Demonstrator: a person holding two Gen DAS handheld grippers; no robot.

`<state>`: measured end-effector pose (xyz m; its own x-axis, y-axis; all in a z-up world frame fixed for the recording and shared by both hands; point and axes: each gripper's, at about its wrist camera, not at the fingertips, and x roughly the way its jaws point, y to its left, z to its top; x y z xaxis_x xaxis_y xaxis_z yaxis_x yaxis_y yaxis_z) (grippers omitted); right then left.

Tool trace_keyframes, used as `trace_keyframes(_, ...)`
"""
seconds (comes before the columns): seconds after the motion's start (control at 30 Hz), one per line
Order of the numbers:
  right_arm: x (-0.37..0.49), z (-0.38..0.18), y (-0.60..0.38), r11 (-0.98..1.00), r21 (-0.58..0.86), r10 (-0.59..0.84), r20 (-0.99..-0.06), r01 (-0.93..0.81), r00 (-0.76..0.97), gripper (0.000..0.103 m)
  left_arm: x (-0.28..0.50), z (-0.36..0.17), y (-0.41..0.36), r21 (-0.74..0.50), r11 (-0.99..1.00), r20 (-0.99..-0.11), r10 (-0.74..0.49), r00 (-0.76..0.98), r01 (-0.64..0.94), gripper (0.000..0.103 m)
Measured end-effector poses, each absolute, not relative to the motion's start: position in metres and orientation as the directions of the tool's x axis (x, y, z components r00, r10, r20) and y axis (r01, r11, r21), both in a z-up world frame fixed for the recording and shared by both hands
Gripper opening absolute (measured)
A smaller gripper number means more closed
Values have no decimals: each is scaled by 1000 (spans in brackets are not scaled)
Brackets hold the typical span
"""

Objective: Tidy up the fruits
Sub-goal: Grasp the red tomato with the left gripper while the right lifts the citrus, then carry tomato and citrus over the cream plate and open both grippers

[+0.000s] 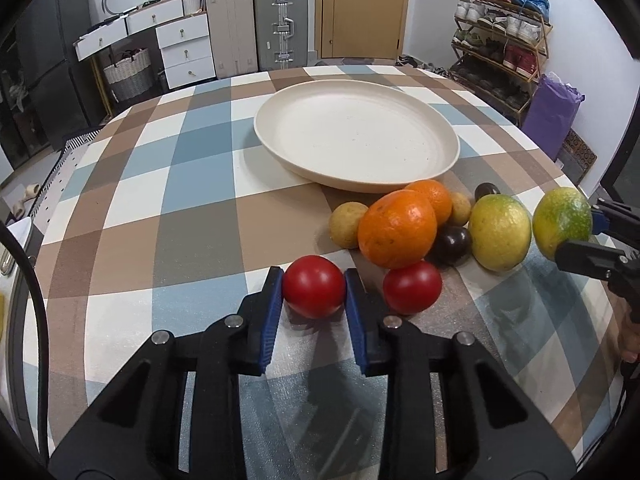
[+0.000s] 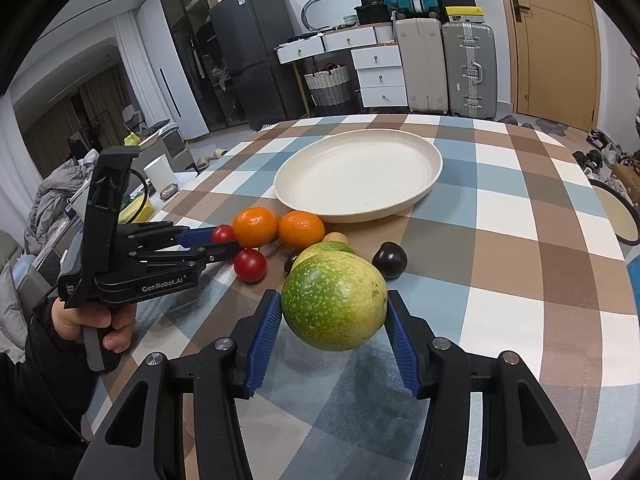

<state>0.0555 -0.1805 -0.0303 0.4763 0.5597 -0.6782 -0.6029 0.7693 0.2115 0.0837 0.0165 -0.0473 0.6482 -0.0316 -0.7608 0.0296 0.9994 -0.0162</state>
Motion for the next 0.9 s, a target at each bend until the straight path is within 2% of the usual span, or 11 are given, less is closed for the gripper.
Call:
trace_keyframes(0.6,76,-3,-175,780,160,548,-641,-605,537,54,69,15,20,-73,997,-622,-75,780,38,27)
trace_keyframes(0.9,97,4,-171,773,162,569,-605,-613,558,54,90,20,6,-63,996,-593,-82,801,56,27)
